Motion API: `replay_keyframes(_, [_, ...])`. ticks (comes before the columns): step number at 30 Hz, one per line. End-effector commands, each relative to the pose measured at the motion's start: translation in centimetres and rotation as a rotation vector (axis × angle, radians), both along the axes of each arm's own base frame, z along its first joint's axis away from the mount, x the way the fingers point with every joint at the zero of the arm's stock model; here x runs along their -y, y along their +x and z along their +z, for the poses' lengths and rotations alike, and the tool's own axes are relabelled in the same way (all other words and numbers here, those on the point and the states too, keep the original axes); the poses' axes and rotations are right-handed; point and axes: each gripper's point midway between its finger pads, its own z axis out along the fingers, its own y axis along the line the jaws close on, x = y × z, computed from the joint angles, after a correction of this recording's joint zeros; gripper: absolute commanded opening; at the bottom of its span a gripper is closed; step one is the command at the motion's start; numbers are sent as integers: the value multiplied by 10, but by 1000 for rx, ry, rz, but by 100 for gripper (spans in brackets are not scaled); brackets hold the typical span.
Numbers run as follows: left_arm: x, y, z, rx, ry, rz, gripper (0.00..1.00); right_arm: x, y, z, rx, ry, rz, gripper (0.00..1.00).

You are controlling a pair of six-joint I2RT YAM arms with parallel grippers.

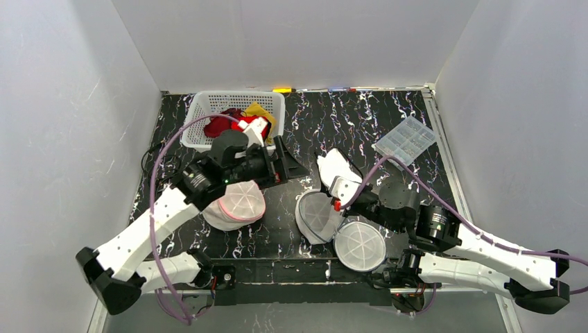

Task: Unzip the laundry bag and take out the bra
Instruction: Pick up the bra from the laundry bag.

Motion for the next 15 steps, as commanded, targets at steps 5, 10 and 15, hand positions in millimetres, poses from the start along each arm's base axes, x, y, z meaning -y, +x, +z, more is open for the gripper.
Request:
replay_keyframes(5, [49,9,21,-82,-86,-165,99,3,15,24,200,-22,-13,1])
replay_keyframes(10, [61,25,22,-69,-75,-160,99,1,16,21,220,-59,0,1])
replay_keyframes(15, [75,32,11,-96,-66,-206,99,-1,14,23,234,-60,18,1])
